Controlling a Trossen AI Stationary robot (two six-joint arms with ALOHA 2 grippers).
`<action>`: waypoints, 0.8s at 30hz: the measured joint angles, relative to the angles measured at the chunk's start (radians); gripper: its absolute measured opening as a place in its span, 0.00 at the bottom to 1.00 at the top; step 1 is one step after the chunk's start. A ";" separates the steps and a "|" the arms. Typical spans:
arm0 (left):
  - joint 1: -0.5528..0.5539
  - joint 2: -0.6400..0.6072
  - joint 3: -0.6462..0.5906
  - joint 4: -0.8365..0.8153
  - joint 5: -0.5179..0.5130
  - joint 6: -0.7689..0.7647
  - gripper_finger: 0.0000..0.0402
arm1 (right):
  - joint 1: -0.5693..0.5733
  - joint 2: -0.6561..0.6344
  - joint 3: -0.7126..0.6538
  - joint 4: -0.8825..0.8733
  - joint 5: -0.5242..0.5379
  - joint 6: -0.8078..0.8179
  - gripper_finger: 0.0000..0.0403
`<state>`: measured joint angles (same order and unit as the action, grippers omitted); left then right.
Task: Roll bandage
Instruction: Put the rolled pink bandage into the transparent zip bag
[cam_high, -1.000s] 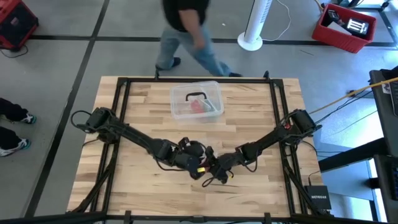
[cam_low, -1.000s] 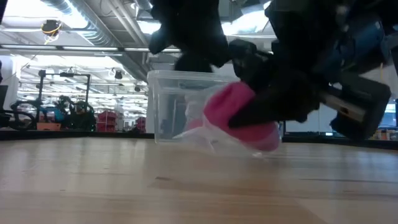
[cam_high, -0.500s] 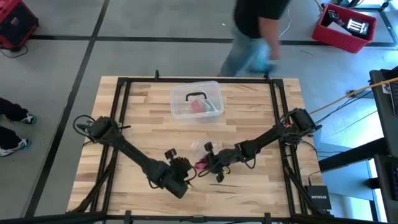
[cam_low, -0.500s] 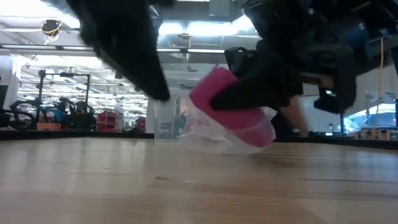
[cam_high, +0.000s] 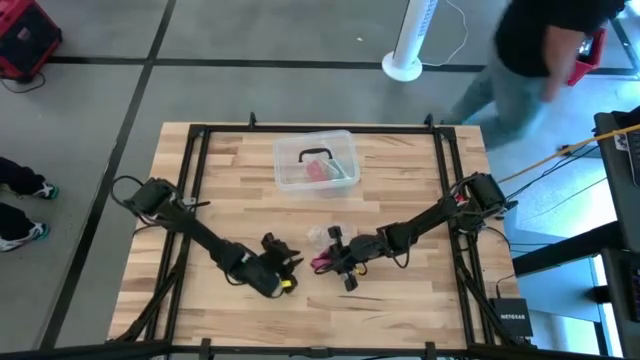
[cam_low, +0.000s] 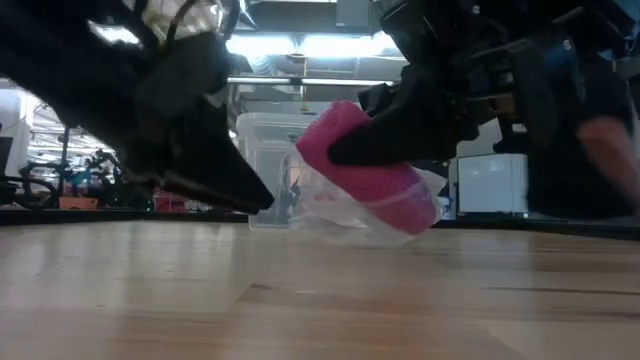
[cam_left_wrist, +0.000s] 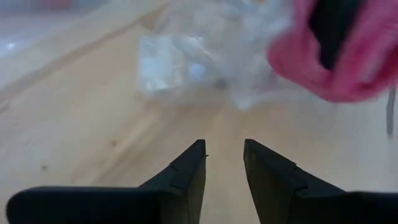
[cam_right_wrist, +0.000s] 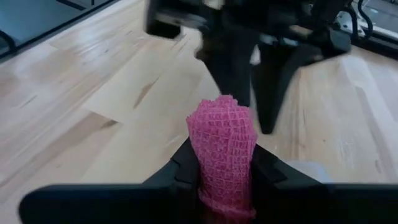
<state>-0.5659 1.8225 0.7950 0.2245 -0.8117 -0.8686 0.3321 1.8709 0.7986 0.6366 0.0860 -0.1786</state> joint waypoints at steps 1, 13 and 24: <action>0.006 0.000 -0.039 0.088 0.001 0.026 0.26 | 0.000 0.000 0.000 0.000 0.000 0.012 0.18; 0.085 0.009 -0.116 0.458 0.056 0.245 0.27 | 0.000 0.000 0.000 0.001 0.010 0.051 0.18; 0.114 0.038 -0.105 0.424 0.155 0.221 0.26 | 0.000 -0.001 0.000 0.001 0.010 0.045 0.18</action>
<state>-0.4522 1.8607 0.6904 0.6485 -0.6563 -0.6474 0.3325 1.8702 0.7990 0.6376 0.0959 -0.1341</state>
